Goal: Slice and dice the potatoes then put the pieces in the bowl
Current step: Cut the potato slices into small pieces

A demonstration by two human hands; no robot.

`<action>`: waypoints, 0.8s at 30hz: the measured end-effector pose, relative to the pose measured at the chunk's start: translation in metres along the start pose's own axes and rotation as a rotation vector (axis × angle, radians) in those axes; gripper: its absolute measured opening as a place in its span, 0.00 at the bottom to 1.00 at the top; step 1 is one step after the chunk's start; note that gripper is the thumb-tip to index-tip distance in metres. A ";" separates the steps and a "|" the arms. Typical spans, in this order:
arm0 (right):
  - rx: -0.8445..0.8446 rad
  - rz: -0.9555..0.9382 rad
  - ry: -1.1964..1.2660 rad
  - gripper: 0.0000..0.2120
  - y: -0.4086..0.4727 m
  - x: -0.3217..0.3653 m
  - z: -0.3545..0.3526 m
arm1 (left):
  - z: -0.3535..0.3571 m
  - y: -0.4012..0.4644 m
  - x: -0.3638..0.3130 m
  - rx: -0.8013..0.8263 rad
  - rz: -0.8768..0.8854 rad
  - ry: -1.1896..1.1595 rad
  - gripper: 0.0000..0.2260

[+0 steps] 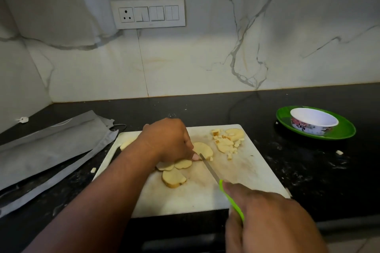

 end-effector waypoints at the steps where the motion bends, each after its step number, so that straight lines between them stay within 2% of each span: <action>1: 0.017 0.014 0.023 0.27 -0.006 0.000 -0.005 | -0.001 0.000 0.000 0.002 0.005 0.003 0.11; 4: 0.044 0.023 -0.001 0.25 -0.020 0.003 -0.022 | -0.002 -0.004 -0.001 0.000 0.026 0.041 0.11; 7: -0.030 0.021 -0.081 0.26 -0.009 0.009 -0.030 | -0.005 -0.009 0.000 0.004 0.059 0.029 0.06; 11: -0.156 -0.039 -0.106 0.19 0.034 0.009 -0.014 | -0.008 -0.012 0.000 0.018 0.032 -0.057 0.05; 15: -0.094 -0.045 -0.081 0.12 0.062 0.015 0.005 | -0.006 -0.010 0.002 0.024 -0.003 -0.099 0.05; 24: -0.057 -0.050 -0.130 0.21 0.002 0.014 0.007 | -0.004 -0.007 0.001 0.038 -0.014 -0.107 0.10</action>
Point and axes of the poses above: each hand's wrist, its own y-axis towards the middle knuckle, its own z-axis out of the palm, x = y × z, the point moved 2 cm from there along y, towards the middle knuckle, and after that the axes turned 14 degrees about -z, right-handed, at the moved point
